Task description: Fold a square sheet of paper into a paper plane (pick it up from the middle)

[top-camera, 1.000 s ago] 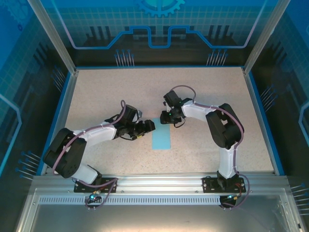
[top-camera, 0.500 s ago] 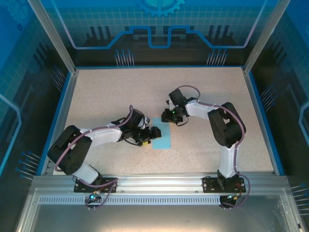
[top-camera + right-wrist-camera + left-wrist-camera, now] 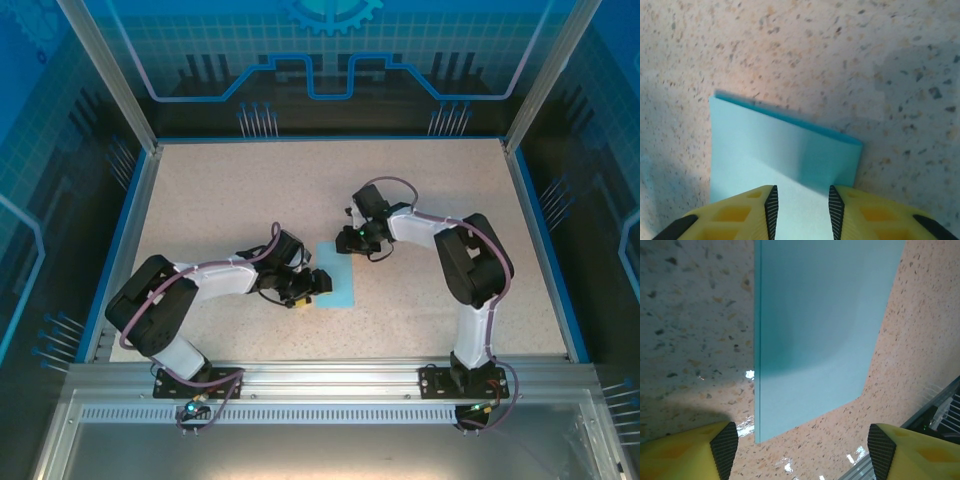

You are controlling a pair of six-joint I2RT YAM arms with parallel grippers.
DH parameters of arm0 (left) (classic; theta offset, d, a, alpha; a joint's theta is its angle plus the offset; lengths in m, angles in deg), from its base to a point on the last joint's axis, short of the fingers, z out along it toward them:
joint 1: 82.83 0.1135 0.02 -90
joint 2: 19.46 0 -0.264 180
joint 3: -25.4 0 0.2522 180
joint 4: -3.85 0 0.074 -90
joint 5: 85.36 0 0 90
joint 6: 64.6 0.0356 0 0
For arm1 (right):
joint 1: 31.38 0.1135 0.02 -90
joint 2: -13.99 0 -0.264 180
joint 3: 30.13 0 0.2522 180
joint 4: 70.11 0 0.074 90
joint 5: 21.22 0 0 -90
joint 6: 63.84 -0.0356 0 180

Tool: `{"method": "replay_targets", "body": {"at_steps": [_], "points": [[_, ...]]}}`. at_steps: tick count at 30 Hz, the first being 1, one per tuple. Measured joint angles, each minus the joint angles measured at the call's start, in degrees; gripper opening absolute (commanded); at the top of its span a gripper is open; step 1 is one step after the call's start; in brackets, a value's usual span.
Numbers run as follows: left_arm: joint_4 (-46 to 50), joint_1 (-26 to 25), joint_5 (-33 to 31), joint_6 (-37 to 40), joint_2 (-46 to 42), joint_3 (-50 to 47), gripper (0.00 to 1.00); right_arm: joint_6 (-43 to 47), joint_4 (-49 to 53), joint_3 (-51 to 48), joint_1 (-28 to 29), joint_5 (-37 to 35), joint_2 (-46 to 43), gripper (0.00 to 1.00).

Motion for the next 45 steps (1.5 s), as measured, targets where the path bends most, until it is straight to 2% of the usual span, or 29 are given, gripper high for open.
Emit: {"method": "replay_targets", "body": {"at_steps": [9,31,45], "points": [[0.3,0.0,-1.2,-0.3,-0.3,0.0,0.59,2.1,5.1,1.7,6.7,-7.0,-5.8,0.40],[-2.3,0.0,1.6,-1.6,0.9,0.0,0.67,-0.4,4.4,-1.4,4.0,-3.1,-1.0,0.40],[-2.6,-0.7,2.9,-1.6,2.4,1.5,0.67,-1.5,3.1,-2.1,2.8,-0.4,-1.0,0.39]]}}
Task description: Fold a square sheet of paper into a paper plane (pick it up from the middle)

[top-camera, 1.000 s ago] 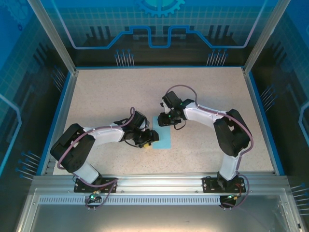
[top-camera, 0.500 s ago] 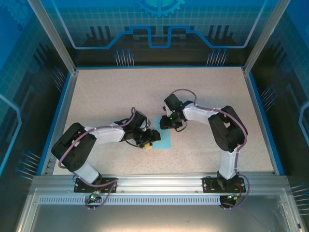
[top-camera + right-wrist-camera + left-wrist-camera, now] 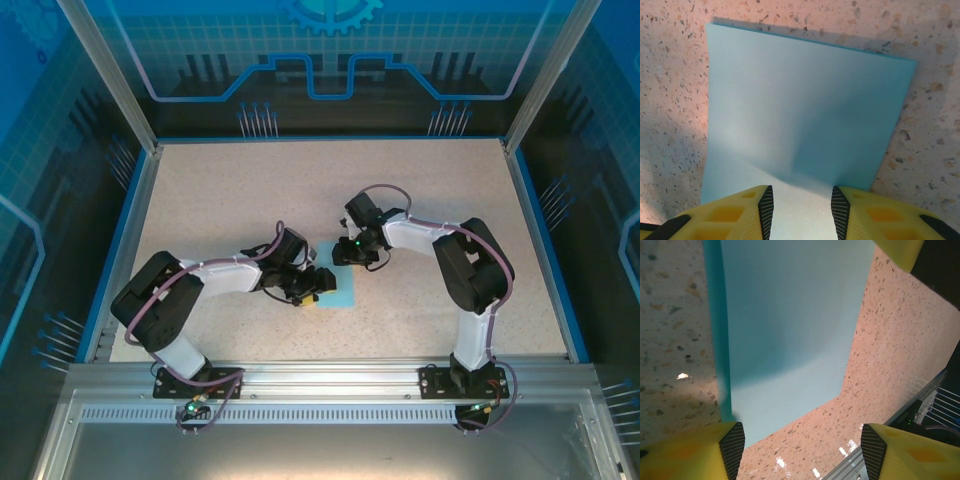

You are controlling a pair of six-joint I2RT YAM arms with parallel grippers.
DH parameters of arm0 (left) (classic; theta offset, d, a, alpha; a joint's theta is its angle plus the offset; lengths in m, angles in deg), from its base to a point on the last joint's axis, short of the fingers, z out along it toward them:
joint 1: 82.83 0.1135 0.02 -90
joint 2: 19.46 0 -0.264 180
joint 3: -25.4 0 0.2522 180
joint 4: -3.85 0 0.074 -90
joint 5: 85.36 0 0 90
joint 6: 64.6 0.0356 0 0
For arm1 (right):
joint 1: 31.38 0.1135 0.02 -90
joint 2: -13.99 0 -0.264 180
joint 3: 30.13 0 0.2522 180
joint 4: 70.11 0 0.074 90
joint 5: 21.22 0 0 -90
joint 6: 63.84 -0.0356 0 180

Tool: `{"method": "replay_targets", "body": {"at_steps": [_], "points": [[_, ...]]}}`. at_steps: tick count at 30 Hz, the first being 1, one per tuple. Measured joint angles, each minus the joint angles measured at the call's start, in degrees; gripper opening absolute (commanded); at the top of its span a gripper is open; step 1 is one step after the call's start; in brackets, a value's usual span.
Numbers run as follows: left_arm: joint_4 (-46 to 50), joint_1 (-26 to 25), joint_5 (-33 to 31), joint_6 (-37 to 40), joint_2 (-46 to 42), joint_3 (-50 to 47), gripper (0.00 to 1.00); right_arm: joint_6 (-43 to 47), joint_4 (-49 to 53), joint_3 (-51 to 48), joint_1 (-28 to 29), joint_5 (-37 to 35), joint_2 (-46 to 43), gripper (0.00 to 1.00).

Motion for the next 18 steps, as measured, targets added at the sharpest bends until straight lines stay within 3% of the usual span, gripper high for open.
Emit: {"method": "replay_targets", "body": {"at_steps": [18], "points": [[4.2,-0.3,-1.9,2.1,0.7,2.2,0.69,0.0,-0.5,-0.4,-0.4,0.7,0.0,0.39]]}}
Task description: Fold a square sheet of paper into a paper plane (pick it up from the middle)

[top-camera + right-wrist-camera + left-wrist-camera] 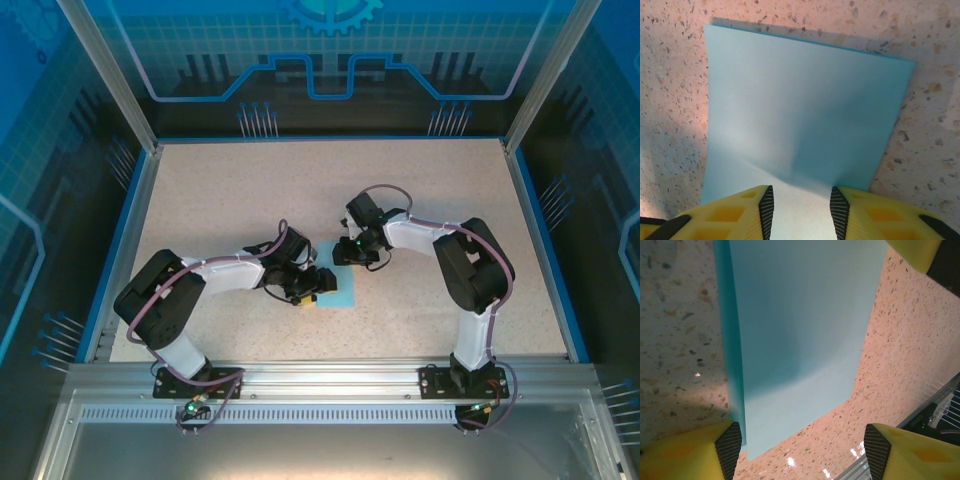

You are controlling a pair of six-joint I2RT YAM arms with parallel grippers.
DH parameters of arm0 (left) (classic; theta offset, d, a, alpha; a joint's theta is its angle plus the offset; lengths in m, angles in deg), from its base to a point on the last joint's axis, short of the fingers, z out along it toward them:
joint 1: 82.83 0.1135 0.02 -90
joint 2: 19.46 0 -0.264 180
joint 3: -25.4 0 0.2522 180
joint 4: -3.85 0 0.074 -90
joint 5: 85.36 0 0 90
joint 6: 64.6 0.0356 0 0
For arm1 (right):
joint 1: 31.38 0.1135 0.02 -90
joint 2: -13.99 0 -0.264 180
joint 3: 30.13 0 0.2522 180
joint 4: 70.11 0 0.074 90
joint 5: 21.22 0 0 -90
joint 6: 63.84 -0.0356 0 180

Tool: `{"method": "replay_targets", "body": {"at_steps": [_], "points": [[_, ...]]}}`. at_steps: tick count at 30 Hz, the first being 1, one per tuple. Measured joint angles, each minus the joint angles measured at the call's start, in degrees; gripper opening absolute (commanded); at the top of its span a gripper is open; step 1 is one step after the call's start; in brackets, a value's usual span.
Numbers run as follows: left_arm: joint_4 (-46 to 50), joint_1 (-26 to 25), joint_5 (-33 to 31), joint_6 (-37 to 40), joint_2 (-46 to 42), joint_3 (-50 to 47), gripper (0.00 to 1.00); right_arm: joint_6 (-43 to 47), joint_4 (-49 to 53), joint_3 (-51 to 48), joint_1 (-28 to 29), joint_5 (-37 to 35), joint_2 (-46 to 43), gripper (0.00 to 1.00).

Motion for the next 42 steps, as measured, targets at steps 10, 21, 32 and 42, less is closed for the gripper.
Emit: {"method": "replay_targets", "body": {"at_steps": [10,21,32,42], "points": [[-2.7,0.0,2.0,-0.2,0.3,0.0,0.56,0.0,0.0,0.0,-0.1,0.3,0.0,0.39],[-7.5,0.0,2.4,-0.4,1.6,-0.6,0.50,-0.1,-2.3,-1.2,-1.2,3.6,-0.1,0.39],[-7.7,0.0,2.5,-0.6,1.7,-0.8,0.43,-0.5,-5.0,-3.8,-1.8,7.4,-7.7,0.37],[-7.7,0.0,2.5,-0.6,2.0,-0.8,0.41,-0.7,-5.0,-8.2,-1.8,7.6,-9.9,0.26]]}}
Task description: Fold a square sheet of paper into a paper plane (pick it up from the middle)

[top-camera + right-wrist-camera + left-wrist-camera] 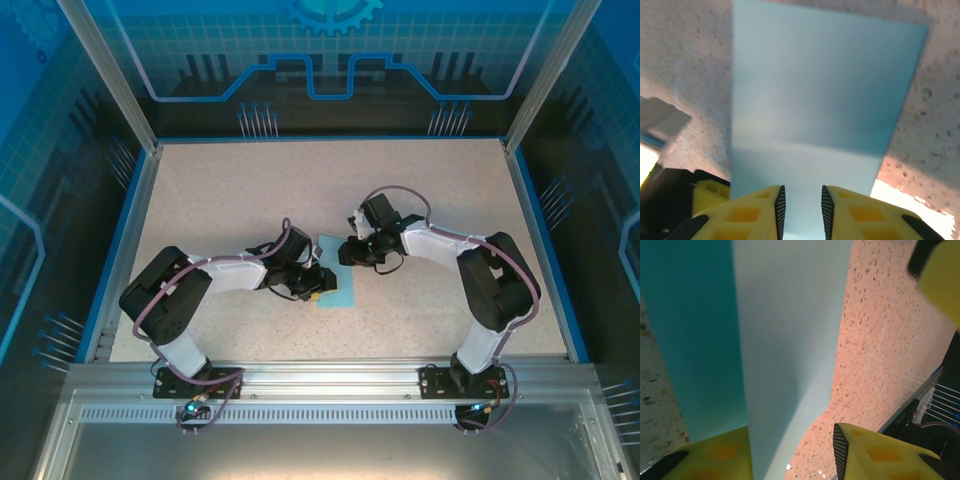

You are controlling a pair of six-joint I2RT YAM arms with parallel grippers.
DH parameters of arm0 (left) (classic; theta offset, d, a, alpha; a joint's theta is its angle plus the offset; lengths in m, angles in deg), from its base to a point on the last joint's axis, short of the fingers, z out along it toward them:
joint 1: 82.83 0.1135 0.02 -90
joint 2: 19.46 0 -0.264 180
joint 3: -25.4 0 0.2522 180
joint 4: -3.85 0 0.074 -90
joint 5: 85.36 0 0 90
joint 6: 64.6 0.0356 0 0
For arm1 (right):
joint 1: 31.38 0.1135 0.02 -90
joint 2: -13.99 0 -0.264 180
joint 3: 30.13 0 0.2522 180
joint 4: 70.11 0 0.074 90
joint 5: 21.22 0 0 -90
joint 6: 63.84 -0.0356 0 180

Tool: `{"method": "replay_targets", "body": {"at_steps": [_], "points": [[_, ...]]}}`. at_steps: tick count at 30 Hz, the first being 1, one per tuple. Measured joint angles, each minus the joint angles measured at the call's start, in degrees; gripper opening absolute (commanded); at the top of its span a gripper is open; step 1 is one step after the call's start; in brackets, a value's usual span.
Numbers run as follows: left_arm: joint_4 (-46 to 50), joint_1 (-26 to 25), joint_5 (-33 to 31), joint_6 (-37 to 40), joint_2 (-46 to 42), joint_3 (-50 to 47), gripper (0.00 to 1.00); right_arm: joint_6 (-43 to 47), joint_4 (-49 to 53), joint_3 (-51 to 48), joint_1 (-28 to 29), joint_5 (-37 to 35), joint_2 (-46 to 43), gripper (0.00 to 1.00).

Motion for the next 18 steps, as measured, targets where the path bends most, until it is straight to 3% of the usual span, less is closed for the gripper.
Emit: {"method": "replay_targets", "body": {"at_steps": [18], "points": [[1.4,0.0,0.4,0.0,-1.8,-0.8,0.41,0.0,-0.4,-0.9,0.1,0.1,5.7,0.22]]}}
